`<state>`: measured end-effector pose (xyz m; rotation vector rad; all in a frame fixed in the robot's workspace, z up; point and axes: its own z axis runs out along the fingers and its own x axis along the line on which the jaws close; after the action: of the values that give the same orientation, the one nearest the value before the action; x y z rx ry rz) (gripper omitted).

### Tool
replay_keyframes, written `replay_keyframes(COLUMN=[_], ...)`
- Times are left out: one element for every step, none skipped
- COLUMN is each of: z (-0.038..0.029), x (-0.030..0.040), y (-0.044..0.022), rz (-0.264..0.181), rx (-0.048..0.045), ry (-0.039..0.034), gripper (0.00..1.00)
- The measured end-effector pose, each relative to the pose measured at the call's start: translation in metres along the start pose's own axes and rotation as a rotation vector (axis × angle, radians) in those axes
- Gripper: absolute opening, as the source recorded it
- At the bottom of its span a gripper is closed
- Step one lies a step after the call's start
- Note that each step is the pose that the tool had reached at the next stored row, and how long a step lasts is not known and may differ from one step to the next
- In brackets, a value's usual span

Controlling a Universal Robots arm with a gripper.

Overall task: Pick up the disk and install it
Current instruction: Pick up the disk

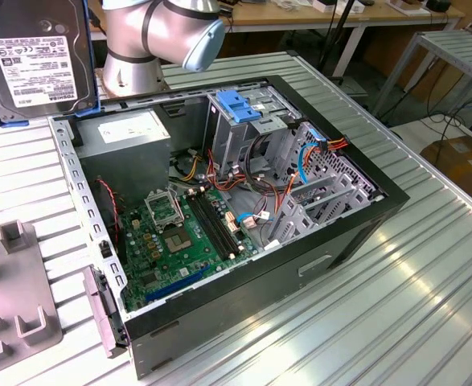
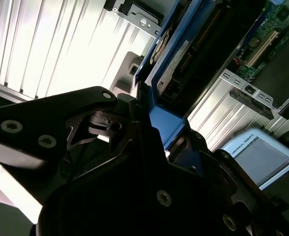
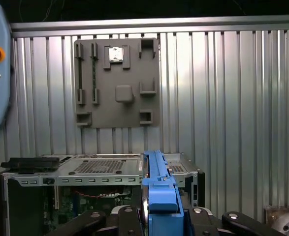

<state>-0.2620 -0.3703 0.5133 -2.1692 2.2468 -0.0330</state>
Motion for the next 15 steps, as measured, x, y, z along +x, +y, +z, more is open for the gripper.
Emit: replay_keyframes(z=[0.0001, 0.0003, 0.0003, 0.0004, 0.0004, 0.0006, 0.0007, 0.0007, 0.0009, 0.0009, 0.0010, 0.0011, 0.0012, 0.0013, 0.0014], x=[-0.0002, -0.0003, -0.0004, -0.0005, -0.0006, -0.0007, -0.0008, -0.0009, -0.0010, -0.0012, -0.0013, -0.0014, -0.0015, -0.0016, -0.0018], y=[-0.0053, -0.0087, -0.0125, -0.0154, -0.0174, -0.0213, -0.0233, -0.0261, -0.0302, -0.0343, -0.0366, -0.0394, -0.0427, -0.0463, -0.0512], rz=[0.000, 0.000, 0.000, 0.000, 0.000, 0.000, 0.000, 0.000, 0.000, 0.000, 0.000, 0.000, 0.000, 0.000, 0.000], rx=[0.0000, 0.0001, -0.0001, -0.0001, -0.0001, -0.0001, 0.0000, 0.0000, 0.0000, -0.0001, 0.0000, -0.0001, 0.0000, -0.0001, -0.0001], ry=[0.0000, -0.0001, 0.0000, 0.0000, 0.0001, 0.0000, 0.0000, 0.0000, 0.0000, 0.0000, 0.0000, 0.0000, 0.0000, 0.0000, 0.0000], gripper=[0.37, 0.37, 0.37, 0.37, 0.37, 0.37, 0.37, 0.37, 0.37, 0.37, 0.37, 0.37, 0.37, 0.37, 0.37])
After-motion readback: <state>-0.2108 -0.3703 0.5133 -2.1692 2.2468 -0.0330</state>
